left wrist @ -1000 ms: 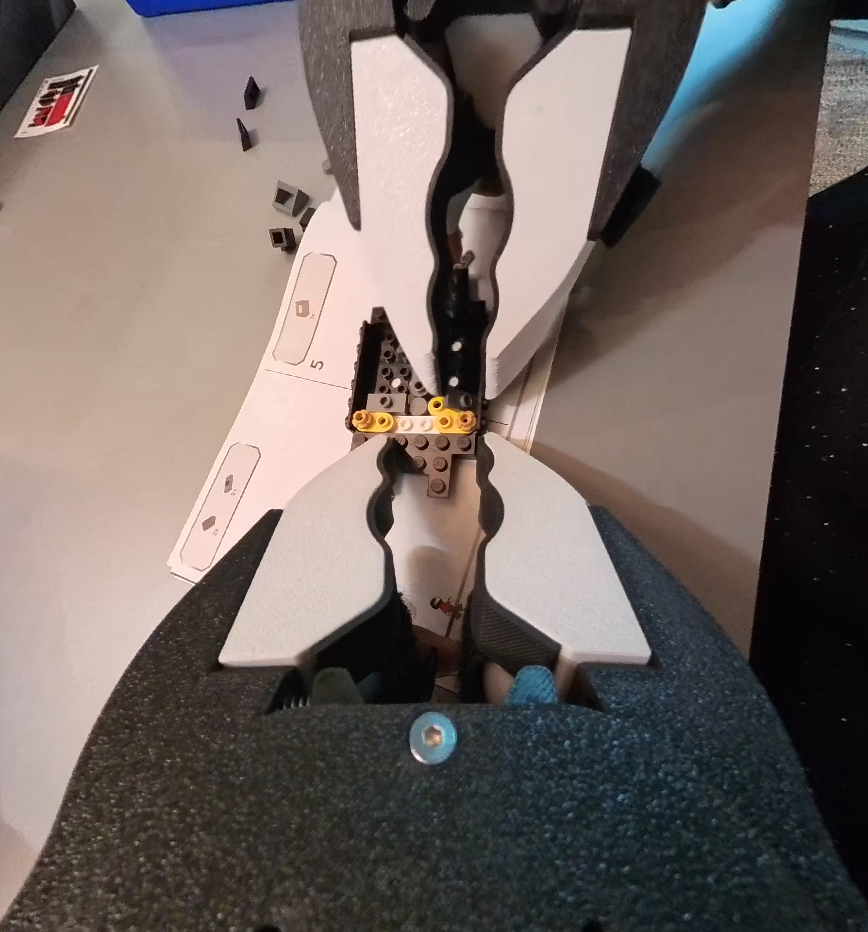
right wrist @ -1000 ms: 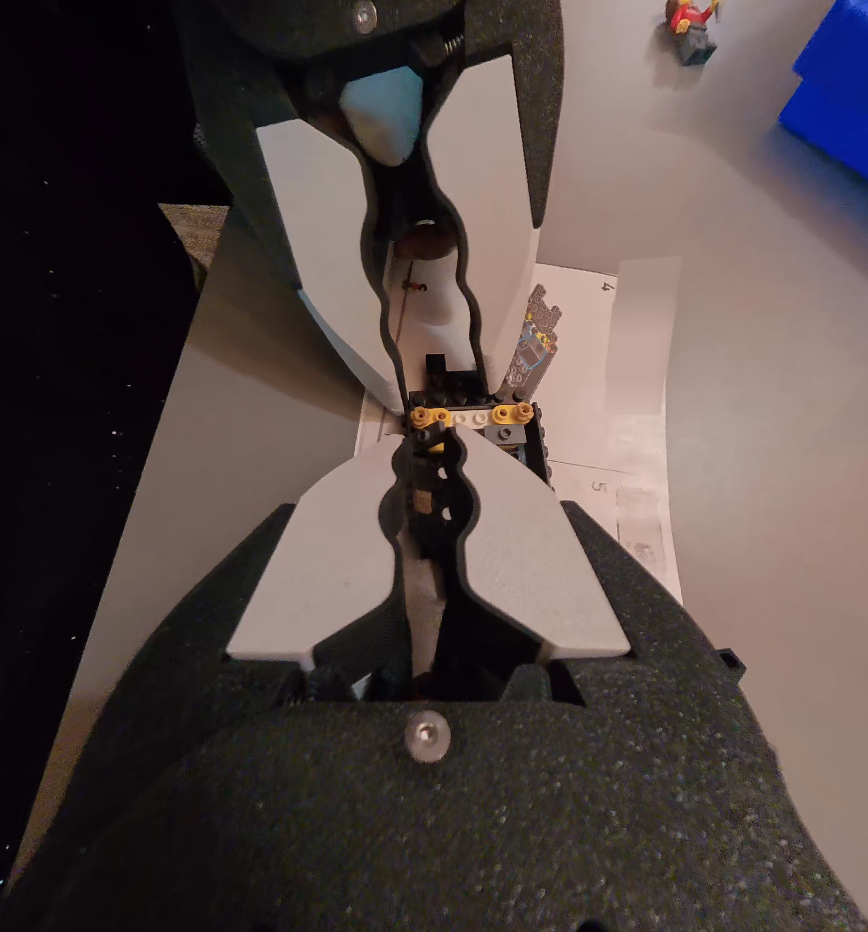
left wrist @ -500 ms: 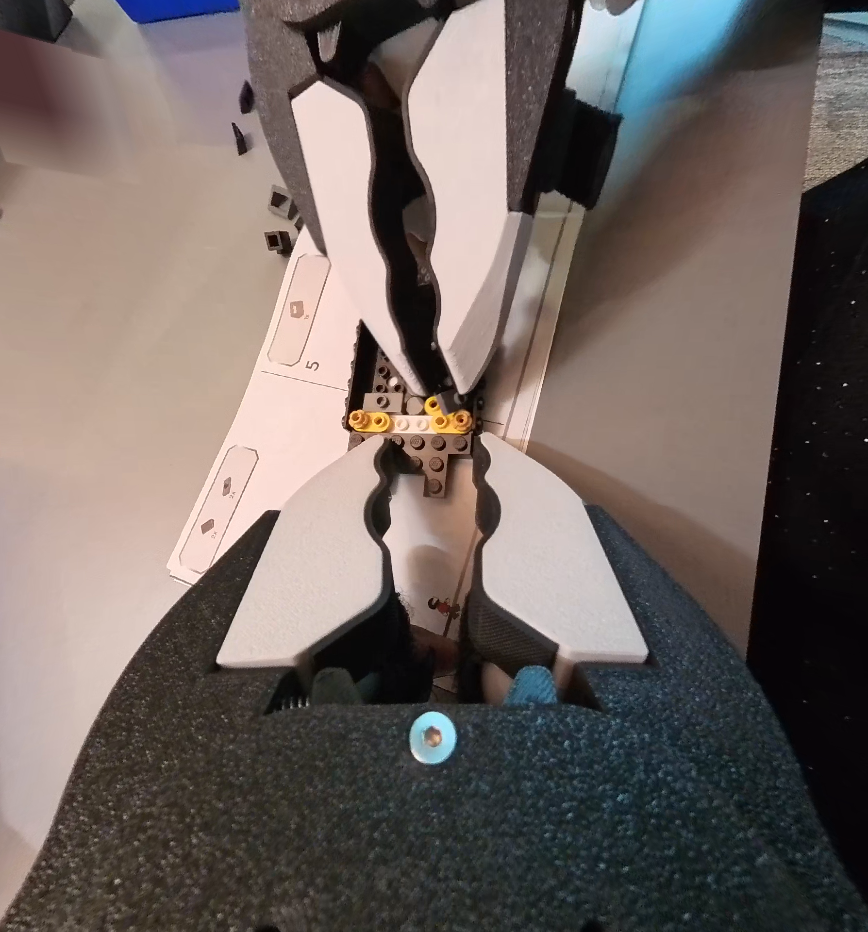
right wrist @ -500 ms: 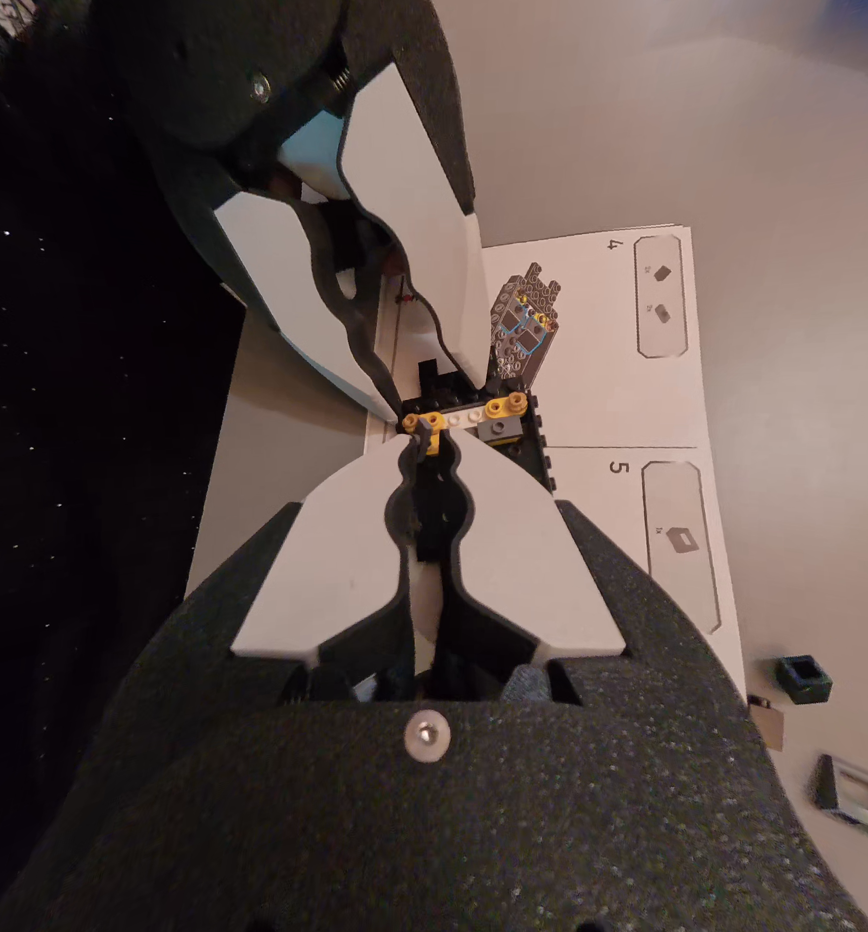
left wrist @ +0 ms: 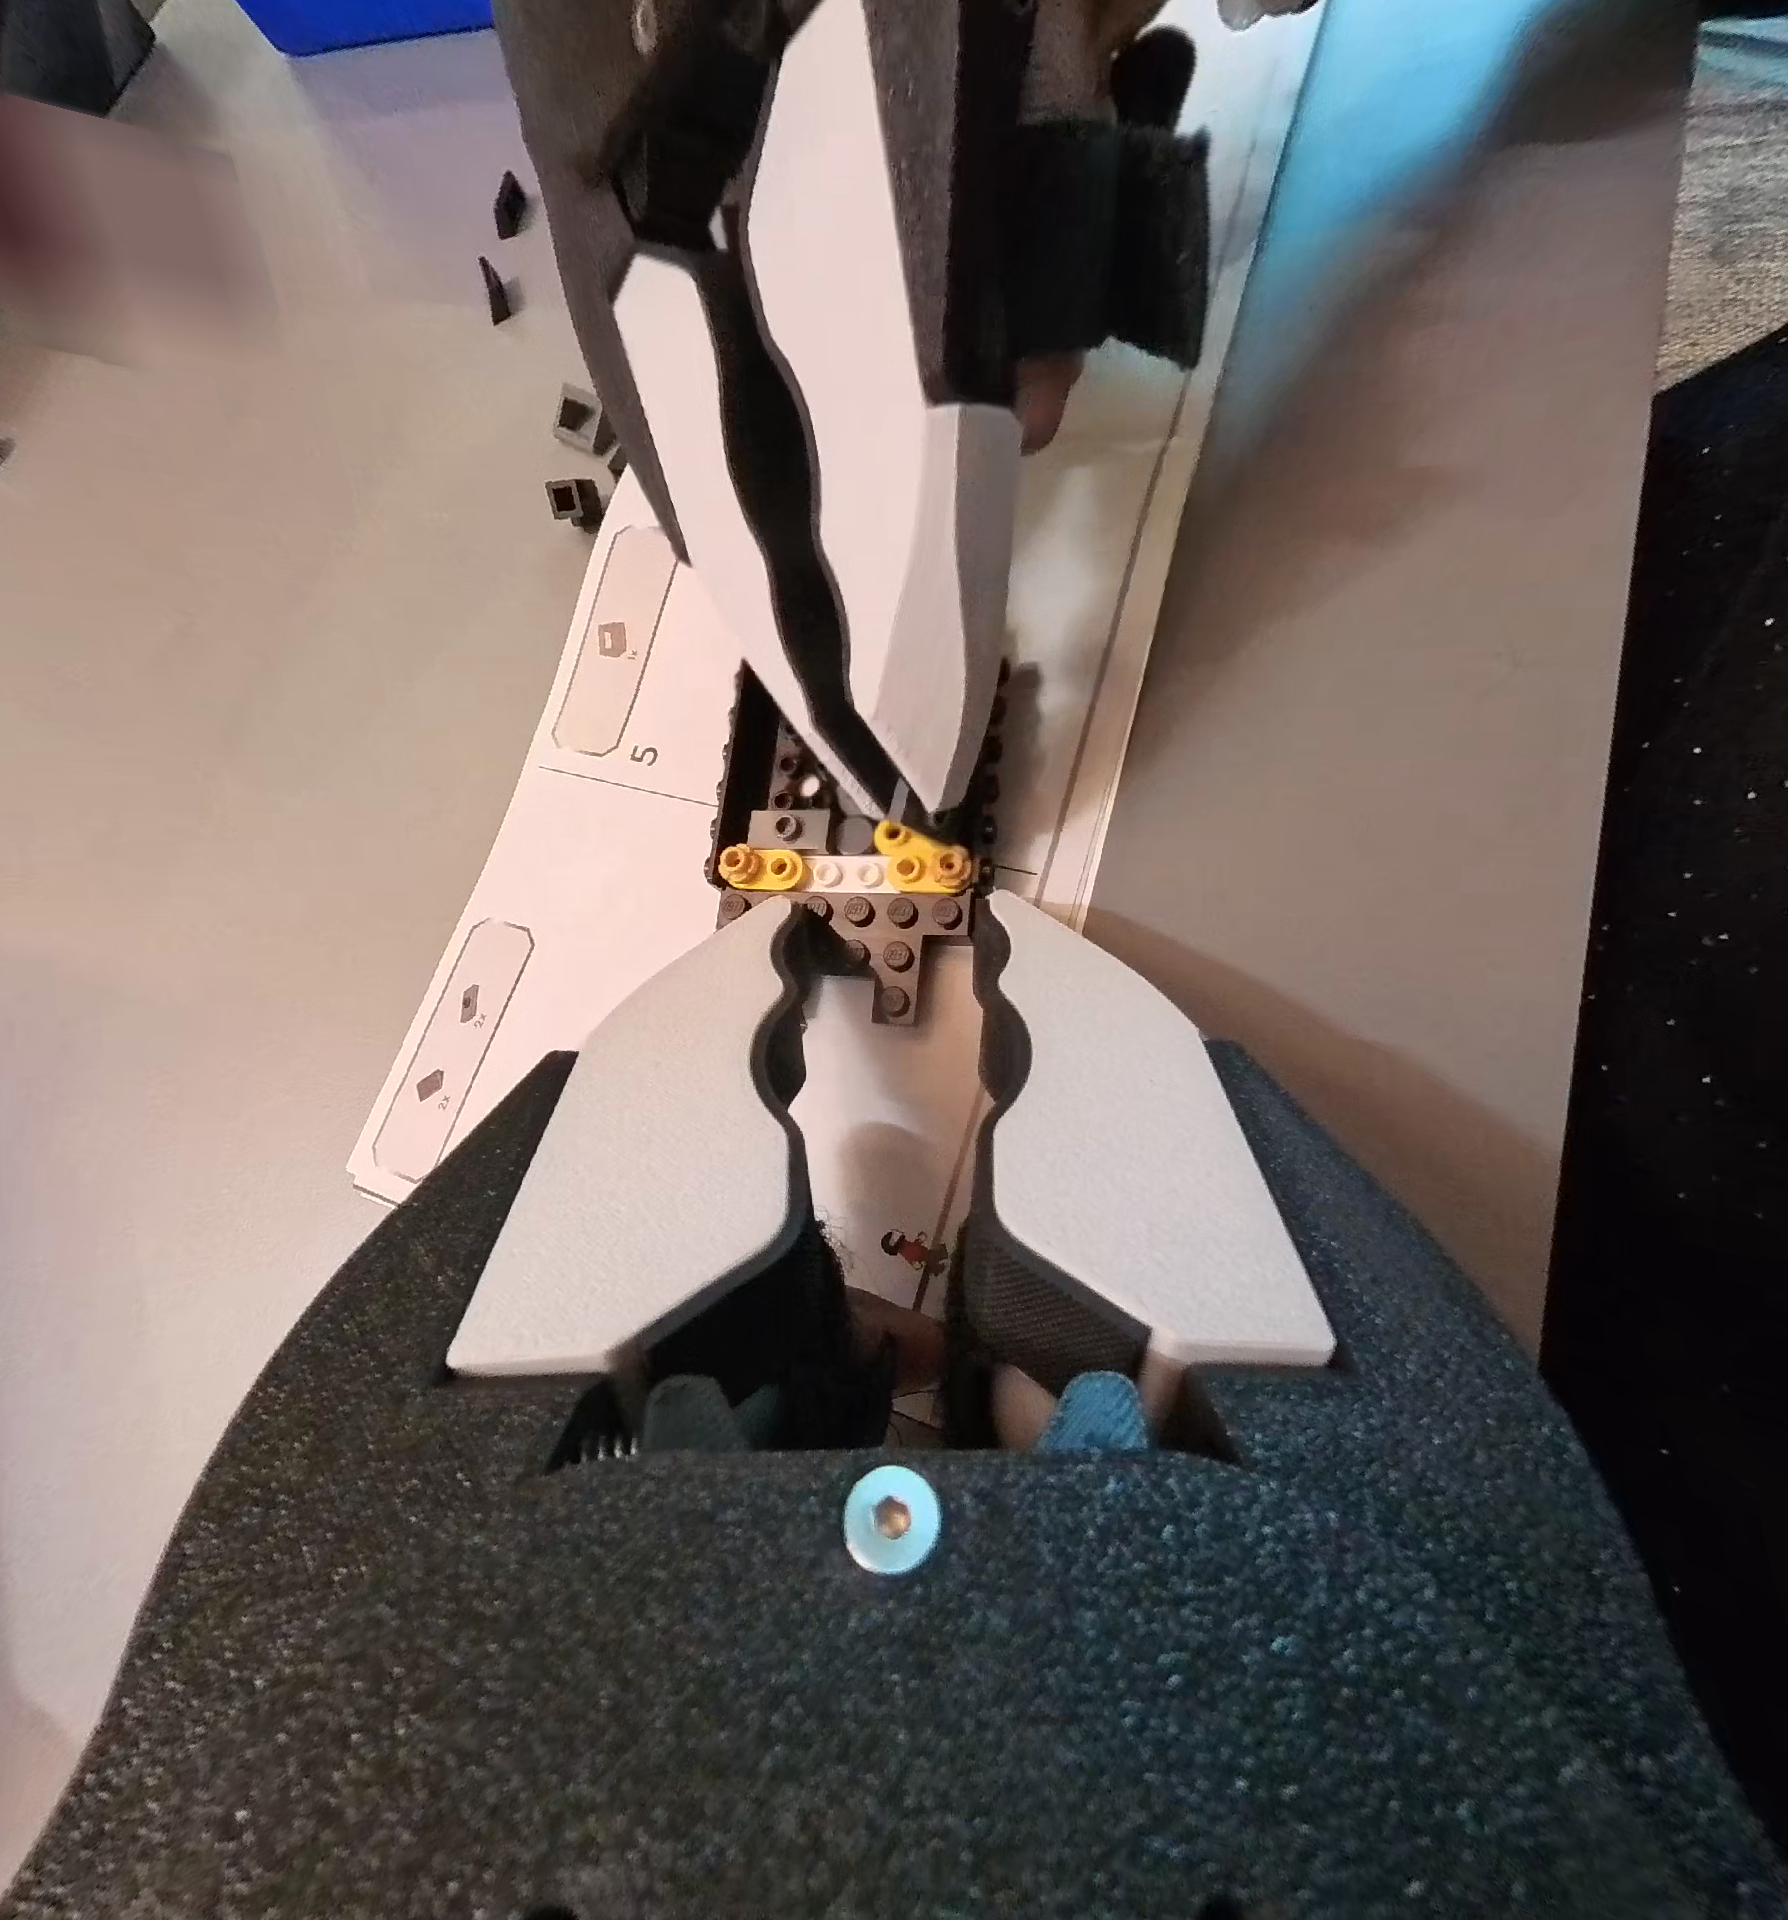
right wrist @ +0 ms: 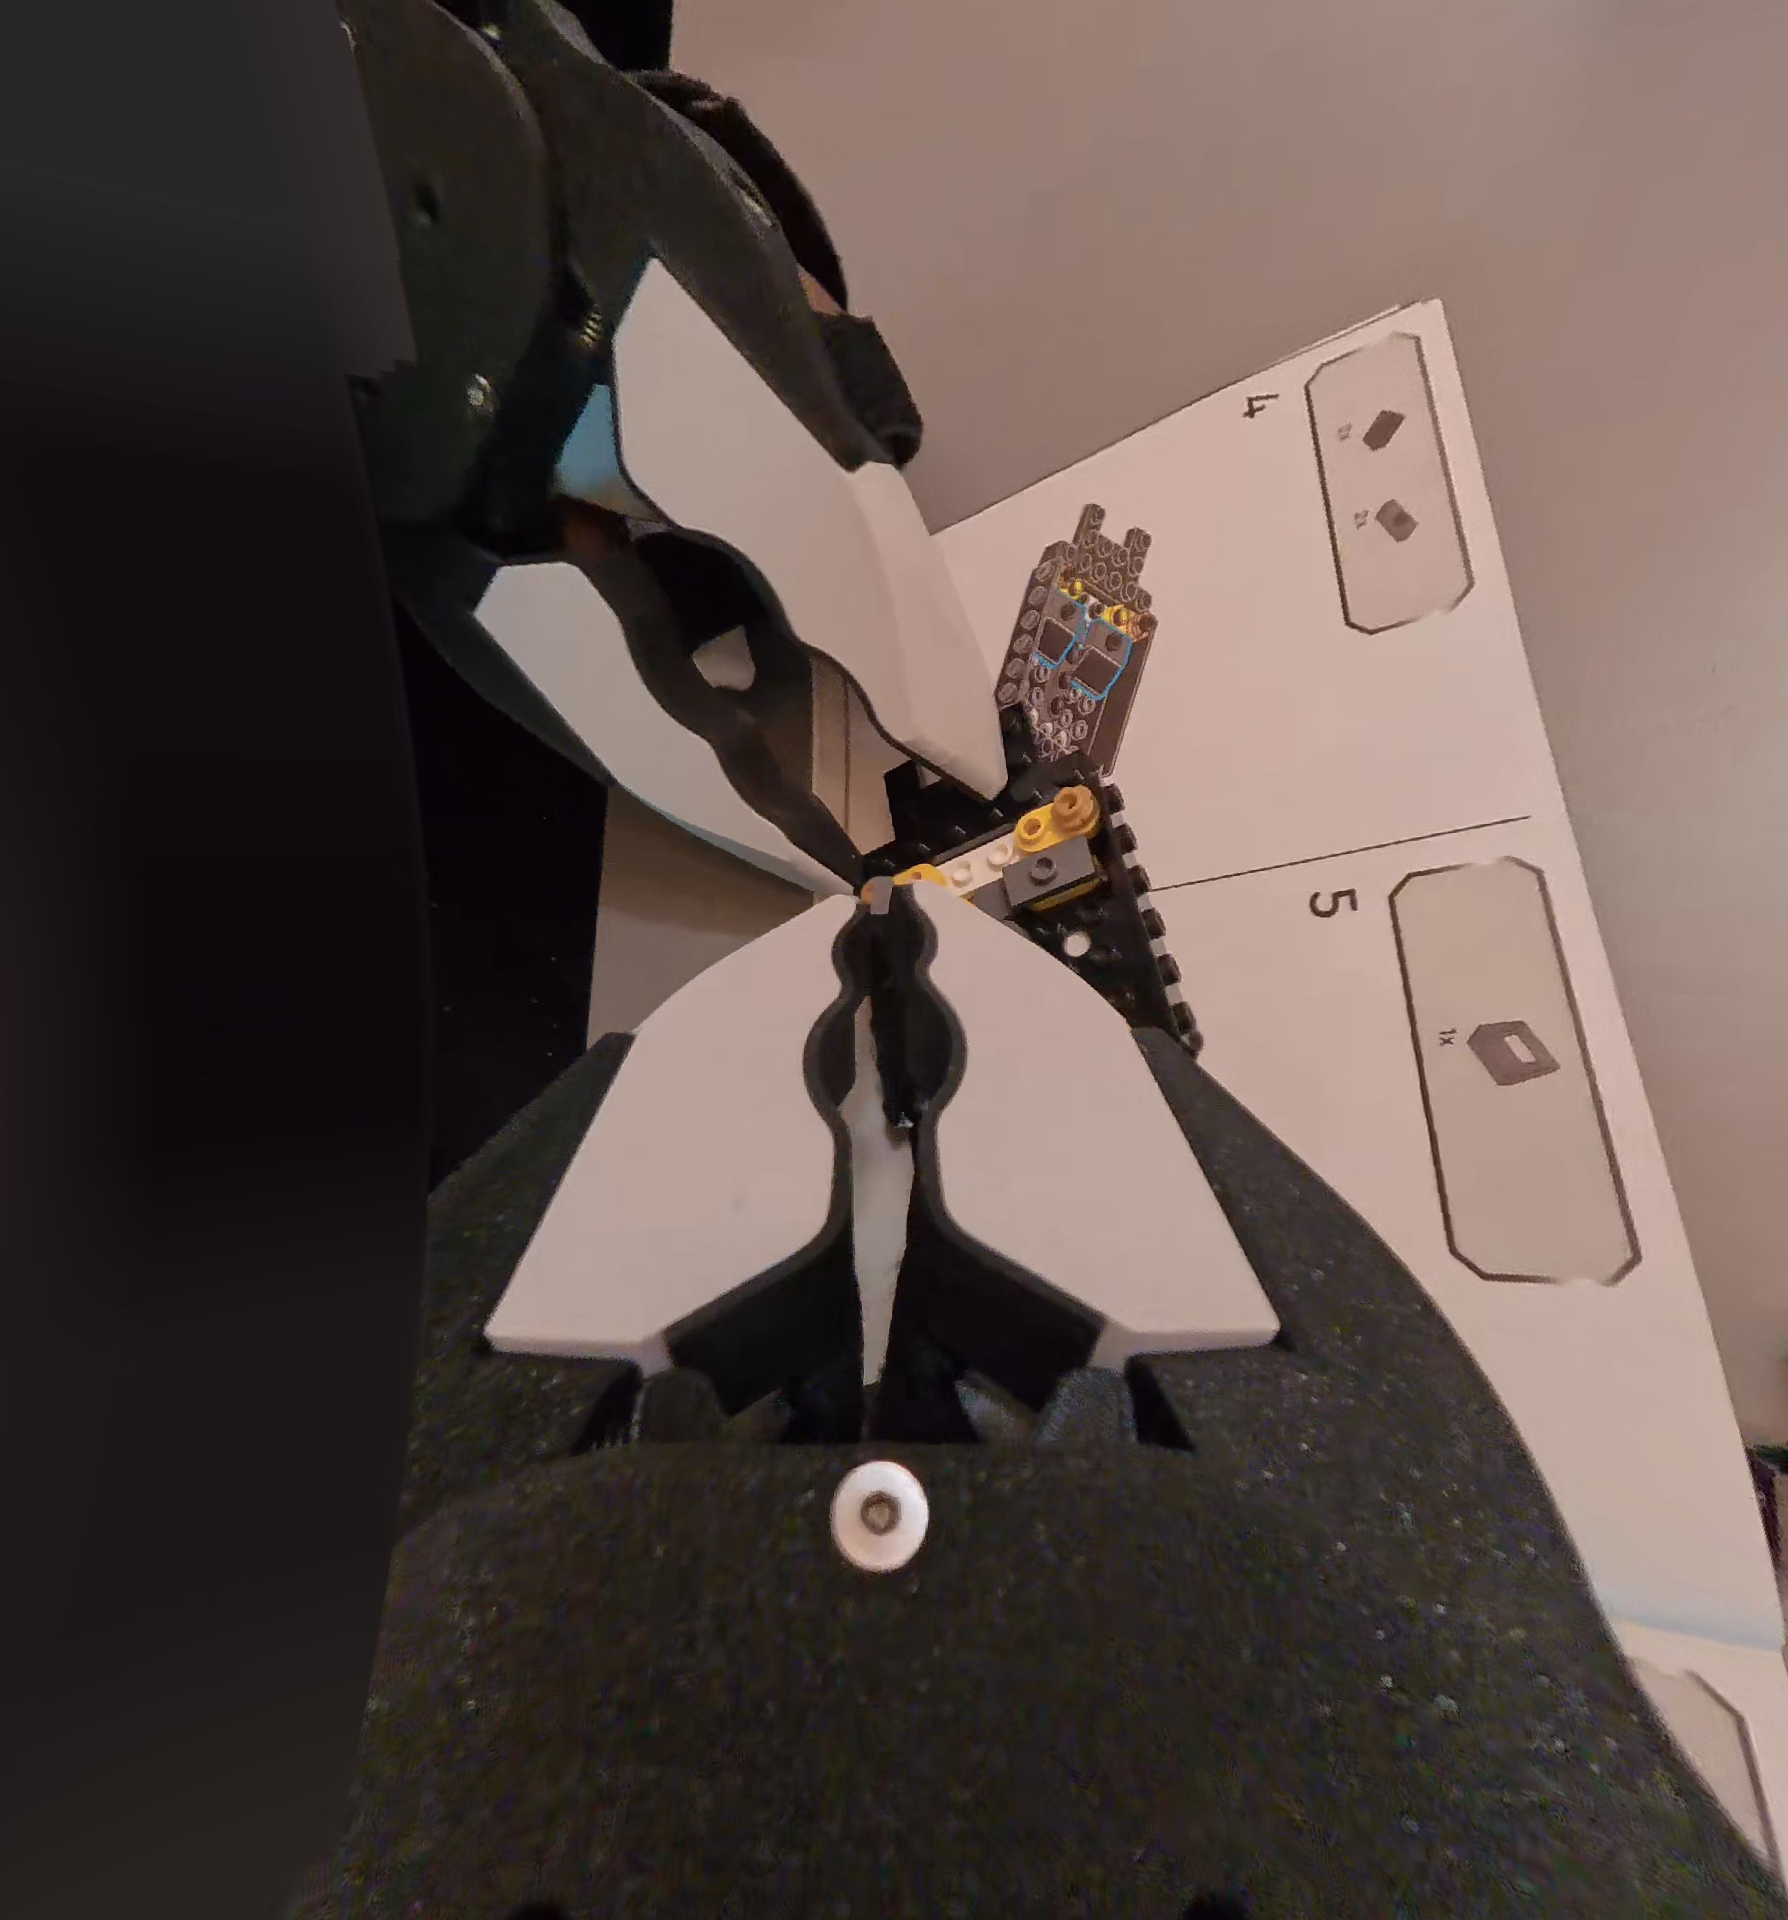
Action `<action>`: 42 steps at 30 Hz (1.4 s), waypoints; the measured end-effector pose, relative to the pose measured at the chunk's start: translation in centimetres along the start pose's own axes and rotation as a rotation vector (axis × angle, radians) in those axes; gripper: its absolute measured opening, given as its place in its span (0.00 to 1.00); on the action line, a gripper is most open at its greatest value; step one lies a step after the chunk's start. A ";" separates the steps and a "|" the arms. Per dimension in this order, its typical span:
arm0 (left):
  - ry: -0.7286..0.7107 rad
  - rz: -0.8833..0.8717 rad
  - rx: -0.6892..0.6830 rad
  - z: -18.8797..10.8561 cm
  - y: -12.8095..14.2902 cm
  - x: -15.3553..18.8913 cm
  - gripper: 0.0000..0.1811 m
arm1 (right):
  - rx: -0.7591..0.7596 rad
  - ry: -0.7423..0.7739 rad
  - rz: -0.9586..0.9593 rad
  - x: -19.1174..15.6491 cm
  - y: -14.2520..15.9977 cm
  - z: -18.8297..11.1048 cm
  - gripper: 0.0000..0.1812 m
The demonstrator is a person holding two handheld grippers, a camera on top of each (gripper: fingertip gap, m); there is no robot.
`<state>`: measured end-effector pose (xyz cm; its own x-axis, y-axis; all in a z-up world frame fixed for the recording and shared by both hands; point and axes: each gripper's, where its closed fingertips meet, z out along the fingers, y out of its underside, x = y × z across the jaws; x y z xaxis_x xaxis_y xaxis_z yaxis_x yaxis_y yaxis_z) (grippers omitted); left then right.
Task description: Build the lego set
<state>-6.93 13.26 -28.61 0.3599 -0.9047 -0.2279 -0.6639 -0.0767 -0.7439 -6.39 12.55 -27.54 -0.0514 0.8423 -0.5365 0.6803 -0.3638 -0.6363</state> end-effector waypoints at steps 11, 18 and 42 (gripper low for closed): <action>0.001 0.000 0.000 0.0 0.0 0.0 0.16 | -0.025 0.074 -0.066 1.0 0.1 0.0 0.06; 0.002 -0.001 0.000 0.0 0.0 0.0 0.16 | -0.041 0.190 -0.254 1.4 -0.3 -0.6 0.08; 0.001 0.000 0.000 0.0 0.0 0.0 0.16 | -0.122 0.198 -0.381 1.0 0.4 -0.1 0.06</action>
<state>-6.93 13.24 -28.58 0.3592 -0.9051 -0.2275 -0.6639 -0.0765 -0.7439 -6.13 13.31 -28.32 -0.1822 0.9713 -0.1527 0.7218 0.0267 -0.6916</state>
